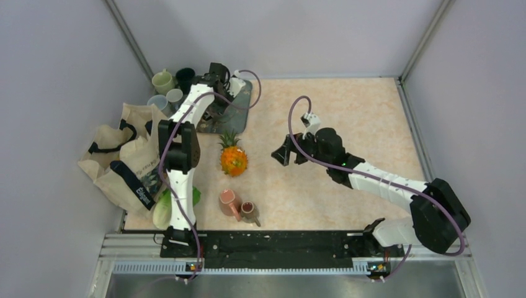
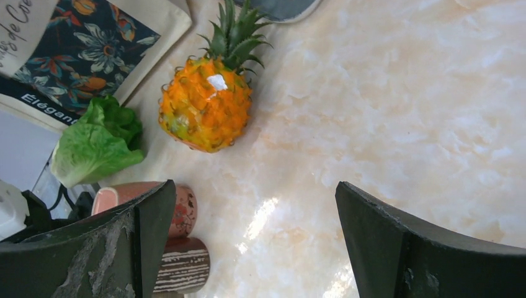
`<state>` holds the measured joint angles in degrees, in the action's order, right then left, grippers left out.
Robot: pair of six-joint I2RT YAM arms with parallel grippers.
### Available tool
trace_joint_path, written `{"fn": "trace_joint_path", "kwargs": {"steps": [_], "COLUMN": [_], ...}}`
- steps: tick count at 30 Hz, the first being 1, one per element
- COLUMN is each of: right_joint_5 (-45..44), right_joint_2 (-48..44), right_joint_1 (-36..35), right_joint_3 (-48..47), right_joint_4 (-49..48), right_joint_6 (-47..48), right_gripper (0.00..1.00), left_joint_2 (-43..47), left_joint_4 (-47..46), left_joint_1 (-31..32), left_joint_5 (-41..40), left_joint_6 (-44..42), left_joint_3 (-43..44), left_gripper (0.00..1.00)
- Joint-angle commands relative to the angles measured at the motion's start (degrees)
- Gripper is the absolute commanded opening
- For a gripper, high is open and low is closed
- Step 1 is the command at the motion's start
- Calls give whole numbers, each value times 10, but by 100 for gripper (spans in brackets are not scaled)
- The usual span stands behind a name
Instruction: Turn the mug right side up
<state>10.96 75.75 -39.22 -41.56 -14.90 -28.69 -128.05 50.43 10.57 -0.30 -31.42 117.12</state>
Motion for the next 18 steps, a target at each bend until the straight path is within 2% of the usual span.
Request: {"fn": "trace_joint_path", "kwargs": {"steps": [1,6,13,15,18], "right_joint_5": [-24,-30,-39,-44,-57], "right_joint_2": [-35,-46,-55,-62,-70], "right_joint_1": [-5,-5,-5,-5,-5], "right_joint_3": [11,13,14,17,19], "right_joint_4": [-2,3,19,24,38], "right_joint_6": [13,18,25,27,33], "right_gripper": [99,99,99,99,99], "left_joint_2": [-4,4,33,47,99], "left_joint_4": [-23,-42,-50,-48,-54], "left_joint_1": [-4,-7,-7,-6,0], "left_joint_5": [-14,-18,-5,-1,60], "left_joint_6": [-32,-28,-35,-23,12], "left_joint_3": [33,33,28,30,15], "left_gripper": [19,24,45,47,50]}}
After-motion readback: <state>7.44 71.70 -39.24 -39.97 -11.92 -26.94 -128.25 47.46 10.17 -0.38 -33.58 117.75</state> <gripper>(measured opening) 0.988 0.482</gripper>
